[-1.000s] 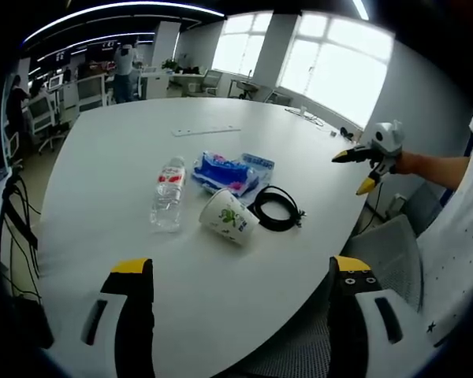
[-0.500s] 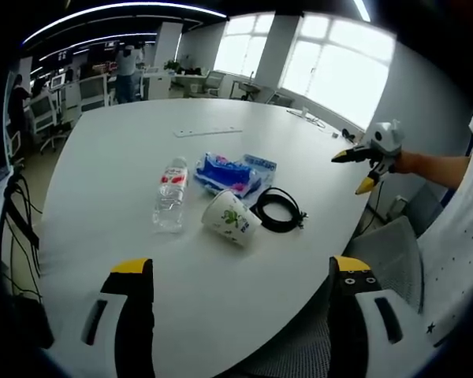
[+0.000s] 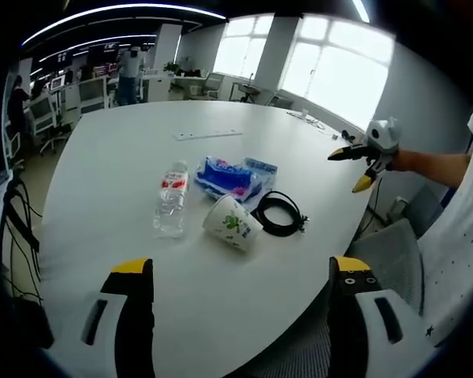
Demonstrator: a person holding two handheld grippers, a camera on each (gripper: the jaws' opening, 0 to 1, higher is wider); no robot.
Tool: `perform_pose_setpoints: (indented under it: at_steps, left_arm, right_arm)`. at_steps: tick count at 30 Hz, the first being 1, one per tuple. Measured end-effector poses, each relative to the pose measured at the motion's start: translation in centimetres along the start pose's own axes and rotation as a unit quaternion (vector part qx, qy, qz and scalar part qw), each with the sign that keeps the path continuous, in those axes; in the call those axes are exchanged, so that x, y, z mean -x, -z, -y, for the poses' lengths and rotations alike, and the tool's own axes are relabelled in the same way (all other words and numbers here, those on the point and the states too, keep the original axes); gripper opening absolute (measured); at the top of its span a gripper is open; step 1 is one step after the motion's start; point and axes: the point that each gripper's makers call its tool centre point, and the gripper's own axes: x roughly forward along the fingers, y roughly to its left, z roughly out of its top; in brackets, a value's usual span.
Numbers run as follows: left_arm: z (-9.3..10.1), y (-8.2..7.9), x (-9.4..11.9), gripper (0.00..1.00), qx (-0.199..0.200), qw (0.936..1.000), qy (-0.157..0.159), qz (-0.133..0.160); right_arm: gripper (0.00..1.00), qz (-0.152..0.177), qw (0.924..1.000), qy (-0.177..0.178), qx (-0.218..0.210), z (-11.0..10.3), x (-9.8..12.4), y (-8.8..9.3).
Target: Arrange the tabletop items into an orderly group along one side of the table until the central work area is clear of visible clutter.
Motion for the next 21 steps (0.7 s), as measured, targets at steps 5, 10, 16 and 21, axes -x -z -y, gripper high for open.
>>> perform_pose_setpoints:
  at_steps: [5, 10, 16, 21]
  left_arm:
    - [-0.2, -0.2, -0.1, 0.94, 0.002, 1.0000, -0.002, 0.001]
    - [-0.4, -0.5, -0.2, 0.94, 0.002, 1.0000, -0.003, 0.004]
    - [-0.6, -0.9, -0.6, 0.94, 0.003, 1.0000, -0.005, 0.005]
    - [-0.9, -1.2, -0.8, 0.94, 0.004, 1.0000, -0.006, 0.006]
  right_arm:
    - [0.77, 0.002, 1.0000, -0.001, 0.006, 0.7, -0.1, -0.7]
    - [0.77, 0.005, 0.9999, -0.001, 0.013, 1.5, -0.6, -1.5]
    - [0.77, 0.007, 0.9997, -0.007, 0.023, 2.1, -1.4, -2.5]
    - [0.77, 0.008, 0.9995, -0.011, 0.030, 2.6, -2.1, -3.3]
